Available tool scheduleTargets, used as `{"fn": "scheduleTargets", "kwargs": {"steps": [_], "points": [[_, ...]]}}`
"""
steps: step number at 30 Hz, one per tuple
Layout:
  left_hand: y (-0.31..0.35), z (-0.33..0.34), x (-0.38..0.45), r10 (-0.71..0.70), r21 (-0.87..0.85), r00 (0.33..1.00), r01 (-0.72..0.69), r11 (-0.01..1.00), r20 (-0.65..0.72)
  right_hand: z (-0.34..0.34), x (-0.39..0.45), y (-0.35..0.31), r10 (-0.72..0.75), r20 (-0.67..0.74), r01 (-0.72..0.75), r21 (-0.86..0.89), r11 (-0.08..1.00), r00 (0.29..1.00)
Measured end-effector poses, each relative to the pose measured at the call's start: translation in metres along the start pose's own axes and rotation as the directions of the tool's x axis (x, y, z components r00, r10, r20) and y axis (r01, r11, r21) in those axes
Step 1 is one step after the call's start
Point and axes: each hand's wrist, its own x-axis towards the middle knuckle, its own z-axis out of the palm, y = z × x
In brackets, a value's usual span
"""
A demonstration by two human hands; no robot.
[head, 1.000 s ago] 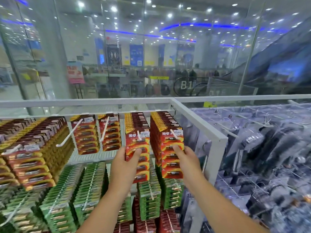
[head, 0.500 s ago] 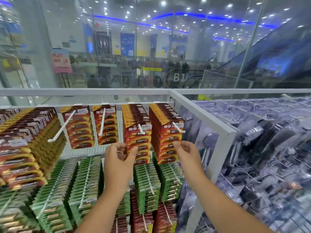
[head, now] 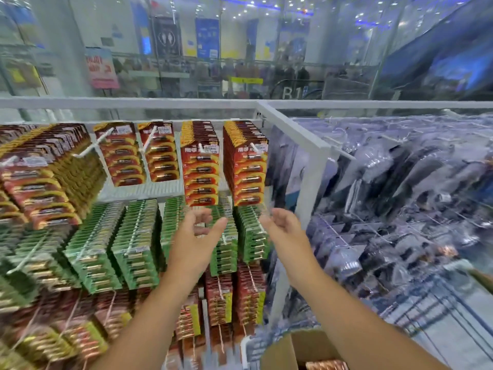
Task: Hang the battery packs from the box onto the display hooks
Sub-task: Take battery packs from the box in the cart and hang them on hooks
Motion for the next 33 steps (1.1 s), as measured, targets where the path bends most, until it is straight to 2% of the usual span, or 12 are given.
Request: {"fn": "scheduleTargets", "kwargs": {"steps": [4, 7, 13, 16, 20, 24, 30, 33], "points": [[0.007, 0.031, -0.047, -0.007, -0.052, 0.999, 0.009, 0.999, 0.031, -0.047, -0.036, 0.01, 0.01, 0.059, -0.011, 0.018, 1.0, 0.998], [0.01, 0.061, -0.084, -0.021, -0.043, 0.994, 0.026, 0.999, 0.107, -0.095, -0.063, 0.024, 0.04, 0.061, -0.042, 0.031, 0.999, 0.997], [-0.006, 0.133, -0.147, -0.087, -0.028, 0.976, 0.094, 0.995, 0.2, -0.203, -0.115, 0.076, 0.186, -0.008, -0.186, -0.022, 0.982, 0.983], [-0.025, 0.166, -0.168, -0.115, 0.002, 0.957, 0.119, 0.993, 0.266, -0.244, -0.131, 0.106, 0.259, -0.084, -0.266, -0.076, 0.961, 0.962], [-0.059, 0.213, -0.183, -0.178, 0.119, 0.891, 0.141, 0.983, 0.417, -0.284, -0.144, 0.152, 0.36, -0.233, -0.387, -0.086, 0.918, 0.904], [-0.093, 0.247, -0.182, -0.251, 0.246, 0.828, 0.141, 0.959, 0.502, -0.299, -0.151, 0.188, 0.451, -0.332, -0.506, -0.096, 0.857, 0.828], [-0.152, 0.291, -0.168, -0.335, 0.358, 0.745, 0.139, 0.923, 0.576, -0.309, -0.138, 0.252, 0.529, -0.448, -0.638, -0.134, 0.758, 0.721], [-0.183, 0.313, -0.171, -0.369, 0.411, 0.747, 0.14, 0.901, 0.554, -0.317, -0.129, 0.288, 0.565, -0.459, -0.694, -0.179, 0.698, 0.686]]}}
